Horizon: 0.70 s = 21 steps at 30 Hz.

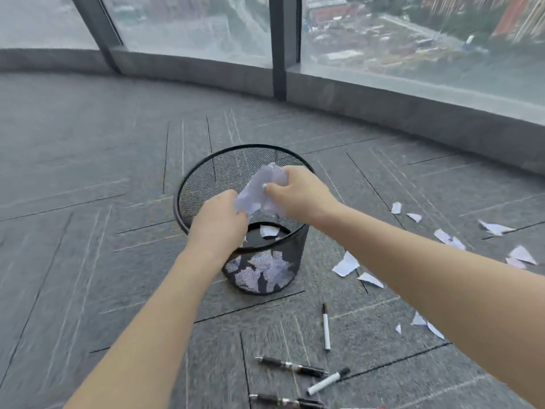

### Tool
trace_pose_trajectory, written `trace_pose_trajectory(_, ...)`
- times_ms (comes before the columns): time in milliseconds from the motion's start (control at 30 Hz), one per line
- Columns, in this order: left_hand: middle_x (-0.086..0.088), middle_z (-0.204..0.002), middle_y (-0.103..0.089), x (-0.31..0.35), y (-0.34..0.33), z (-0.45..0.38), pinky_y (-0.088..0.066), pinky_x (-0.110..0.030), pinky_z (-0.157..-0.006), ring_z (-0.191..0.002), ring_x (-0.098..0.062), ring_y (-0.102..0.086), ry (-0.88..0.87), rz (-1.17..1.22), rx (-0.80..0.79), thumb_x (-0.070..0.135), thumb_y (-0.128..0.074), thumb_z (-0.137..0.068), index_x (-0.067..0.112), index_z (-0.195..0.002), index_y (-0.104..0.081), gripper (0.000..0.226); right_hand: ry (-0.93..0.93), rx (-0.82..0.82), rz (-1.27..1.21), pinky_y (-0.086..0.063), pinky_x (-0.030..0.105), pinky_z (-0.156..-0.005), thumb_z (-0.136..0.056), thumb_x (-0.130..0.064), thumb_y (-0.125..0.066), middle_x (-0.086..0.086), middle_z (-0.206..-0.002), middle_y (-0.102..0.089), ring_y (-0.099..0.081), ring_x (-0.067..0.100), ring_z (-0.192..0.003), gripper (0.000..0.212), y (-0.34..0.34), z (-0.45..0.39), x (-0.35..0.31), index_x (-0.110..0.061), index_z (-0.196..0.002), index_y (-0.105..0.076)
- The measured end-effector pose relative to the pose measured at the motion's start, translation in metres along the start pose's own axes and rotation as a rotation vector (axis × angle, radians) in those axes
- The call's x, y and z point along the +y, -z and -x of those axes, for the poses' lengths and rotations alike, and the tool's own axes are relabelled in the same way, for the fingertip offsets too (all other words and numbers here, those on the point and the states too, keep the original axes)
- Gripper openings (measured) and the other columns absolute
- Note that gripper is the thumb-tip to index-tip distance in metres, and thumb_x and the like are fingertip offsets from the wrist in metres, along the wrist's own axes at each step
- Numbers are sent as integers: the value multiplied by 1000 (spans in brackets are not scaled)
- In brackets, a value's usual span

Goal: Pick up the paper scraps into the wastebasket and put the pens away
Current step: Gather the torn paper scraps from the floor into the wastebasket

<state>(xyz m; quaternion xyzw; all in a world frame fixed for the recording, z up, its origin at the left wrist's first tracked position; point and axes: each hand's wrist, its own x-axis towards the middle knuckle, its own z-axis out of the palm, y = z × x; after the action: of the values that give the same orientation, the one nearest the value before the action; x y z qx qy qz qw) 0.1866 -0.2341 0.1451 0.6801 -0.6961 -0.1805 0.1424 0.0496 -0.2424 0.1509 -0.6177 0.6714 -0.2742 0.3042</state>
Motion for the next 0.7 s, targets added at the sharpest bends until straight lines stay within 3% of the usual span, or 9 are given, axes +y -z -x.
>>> trace_pose_trajectory(67, -8, -78, -54, -4, -8, -2, -33, -31, -64, -68, -28, -45, -16, -59, -36, 12, -49, -86, 11, -69, -40, 19, -8, 18, 208, -32, 35, -80, -84, -30, -52, -5, -67, -49, -51, 25, -83, 30, -7, 2, 3, -16, -59, -41)
trace_pose_trajectory(133, -15, -93, -60, -8, -15, -2, -38, -35, -70, -84, -34, -54, 8, -79, -23, 17, -48, -88, 9, -78, -50, 13, 29, 41, 348, -24, 36, -79, -86, -32, -51, -6, -64, -37, -43, 22, -87, 41, -9, 2, 8, -17, -53, -33)
trace_pose_trajectory(233, -17, -113, -60, -11, -24, 1, -43, -40, -84, -106, -37, -54, 37, -149, 25, 32, -51, -90, 5, -101, -57, 30, 69, 4, 435, -26, 40, -92, -89, -43, -49, -3, -80, -47, -45, 23, -106, 43, -9, -1, 22, -18, -54, -42)
trace_pose_trajectory(300, -16, -118, -58, -12, -29, 3, -43, -43, -88, -110, -37, -53, 66, -159, 75, 42, -50, -90, 8, -111, -55, 40, 113, -20, 475, -24, 42, -98, -87, -54, -48, 0, -103, -55, -43, 25, -115, 38, -5, -3, 33, -23, -73, -64)
trace_pose_trajectory(367, -13, -117, -60, -11, -32, 4, -44, -44, -88, -109, -35, -54, 80, -141, 114, 47, -48, -90, 11, -112, -55, 43, 158, -41, 502, -22, 43, -101, -85, -60, -48, 0, -117, -55, -41, 24, -119, 38, 0, -3, 43, -30, -96, -68)
trace_pose_trajectory(467, -4, -114, -62, -6, -34, 3, -47, -43, -91, -108, -28, -57, 120, -145, 109, 57, -53, -83, 18, -110, -56, 47, 222, -27, 430, -19, 42, -104, -86, -57, -50, -2, -123, -54, -40, 21, -122, 37, 11, -4, 61, -30, -104, -65)
trace_pose_trajectory(600, 0, -116, -64, -4, -33, -1, -46, -43, -96, -111, -27, -56, 175, -173, 9, 56, -62, -77, 23, -116, -57, 51, 337, 129, 78, -28, 36, -101, -88, -40, -57, -2, -121, -55, -46, 17, -117, 24, 41, 5, 102, -24, -104, -65)
trace_pose_trajectory(700, -5, -122, -63, 1, -32, -2, -43, -41, -97, -116, -30, -55, 195, -241, -25, 57, -53, -84, 23, -126, -55, 55, 238, 195, -98, -37, 28, -96, -90, -28, -57, 1, -110, -57, -52, 15, -106, 19, 61, 17, 167, -17, -102, -65)
